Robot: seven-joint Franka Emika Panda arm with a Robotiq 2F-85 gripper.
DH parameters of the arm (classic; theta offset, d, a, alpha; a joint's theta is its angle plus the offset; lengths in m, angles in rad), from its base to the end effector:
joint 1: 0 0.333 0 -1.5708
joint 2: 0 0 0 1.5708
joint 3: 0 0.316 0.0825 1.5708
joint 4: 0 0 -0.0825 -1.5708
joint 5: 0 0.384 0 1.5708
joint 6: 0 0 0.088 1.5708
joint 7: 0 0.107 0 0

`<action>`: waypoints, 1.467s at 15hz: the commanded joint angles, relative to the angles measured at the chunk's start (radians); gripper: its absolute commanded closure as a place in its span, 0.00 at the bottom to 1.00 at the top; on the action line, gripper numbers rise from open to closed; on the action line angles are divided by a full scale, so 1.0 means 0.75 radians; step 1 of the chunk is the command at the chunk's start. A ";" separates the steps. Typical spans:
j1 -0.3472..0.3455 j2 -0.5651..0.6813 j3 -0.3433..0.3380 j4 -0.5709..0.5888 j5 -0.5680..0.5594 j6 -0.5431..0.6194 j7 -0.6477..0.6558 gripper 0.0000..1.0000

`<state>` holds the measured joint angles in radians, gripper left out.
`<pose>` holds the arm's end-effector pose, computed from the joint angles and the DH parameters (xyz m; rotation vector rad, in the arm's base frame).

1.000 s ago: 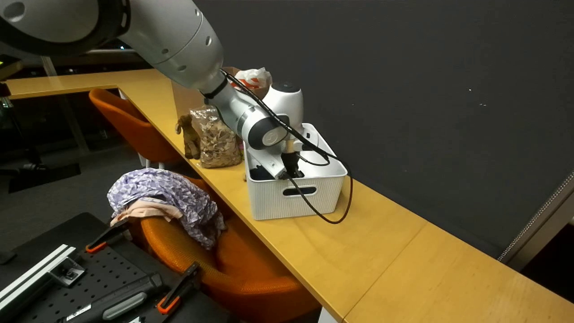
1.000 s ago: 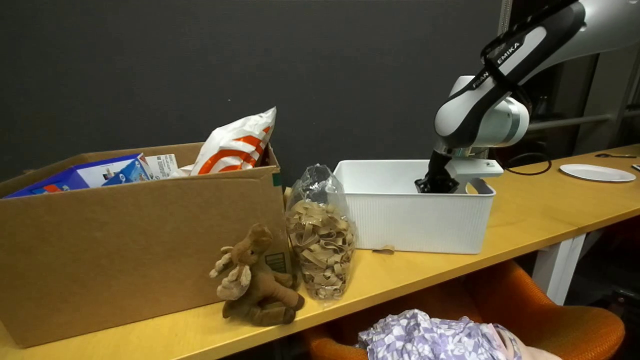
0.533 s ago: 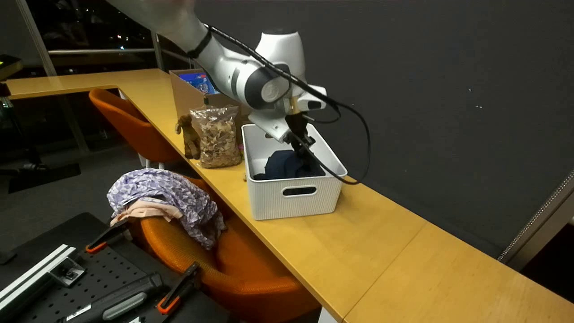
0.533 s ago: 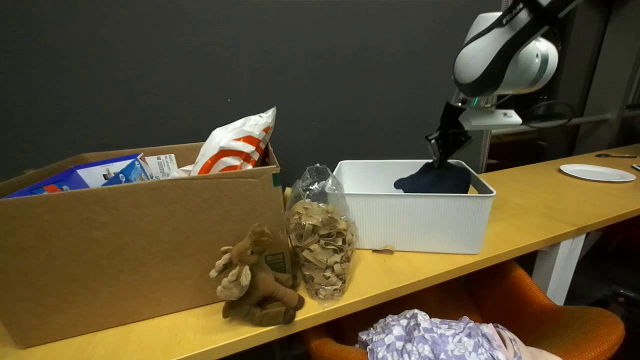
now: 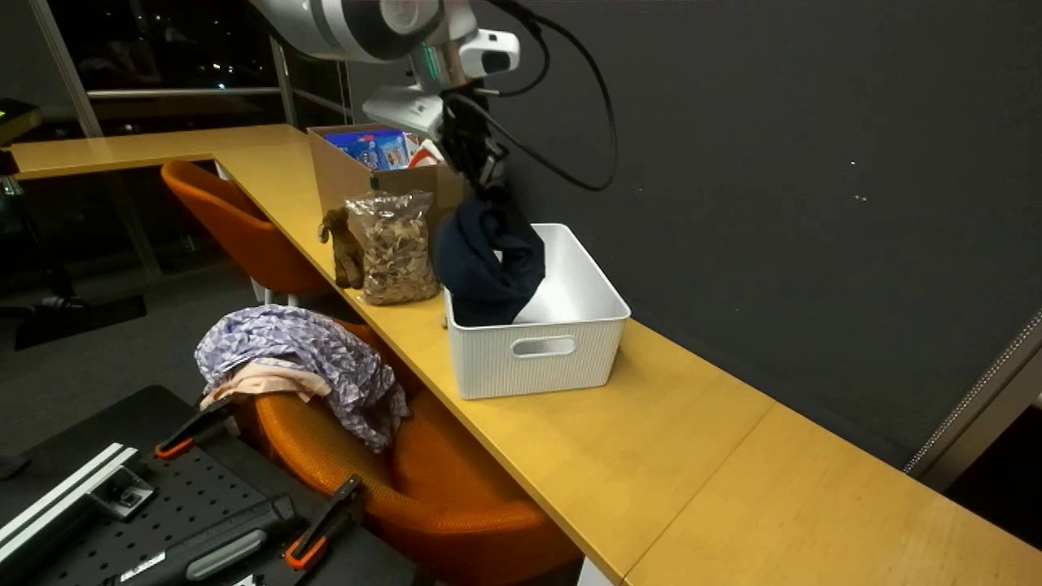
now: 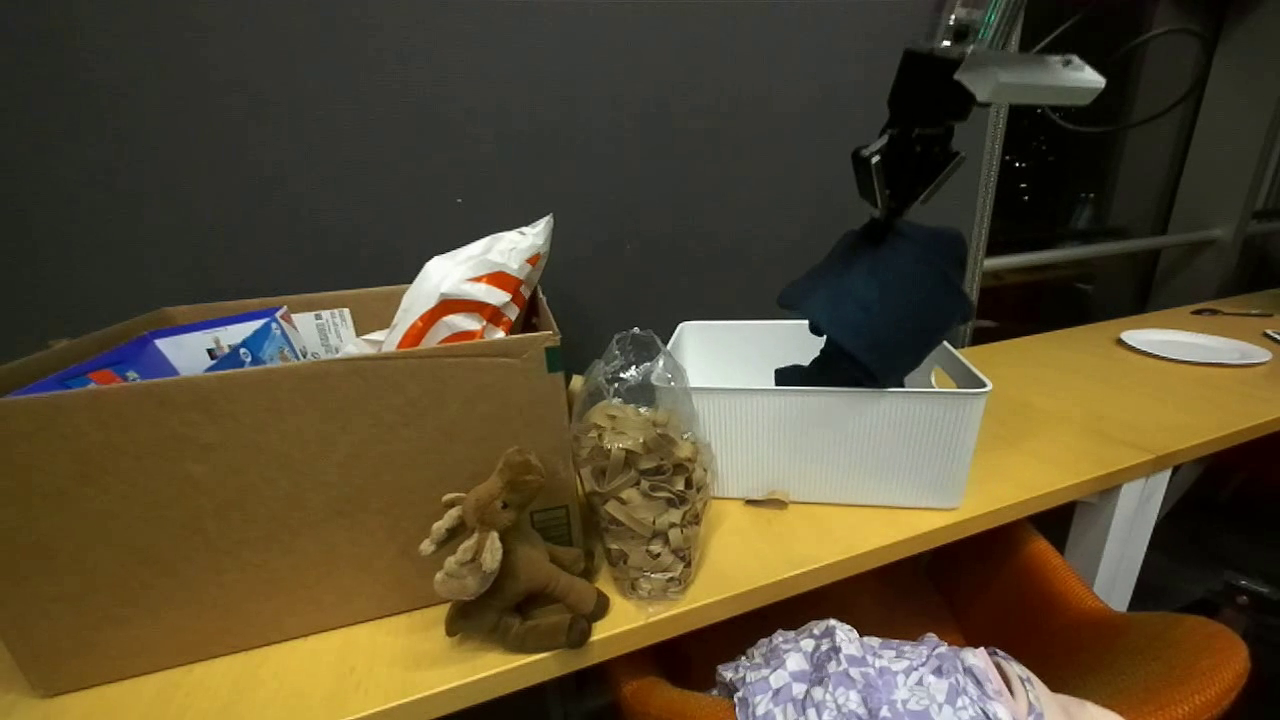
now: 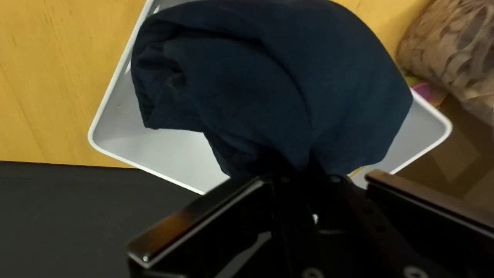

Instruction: Take the clothing out of the basket

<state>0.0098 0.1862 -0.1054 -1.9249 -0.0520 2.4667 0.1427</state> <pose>0.6284 -0.0571 0.4324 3.0277 -0.3011 0.5499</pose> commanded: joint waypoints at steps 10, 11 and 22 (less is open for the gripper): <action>0.256 -0.559 0.381 -0.287 0.183 -0.463 -0.002 0.97; 0.263 -0.577 0.385 -0.299 0.210 -0.503 -0.008 0.97; 0.111 -0.265 0.254 -0.473 0.215 -0.527 -0.173 0.97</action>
<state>0.1251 -0.0789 0.1136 -2.2959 0.1255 2.0701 0.0443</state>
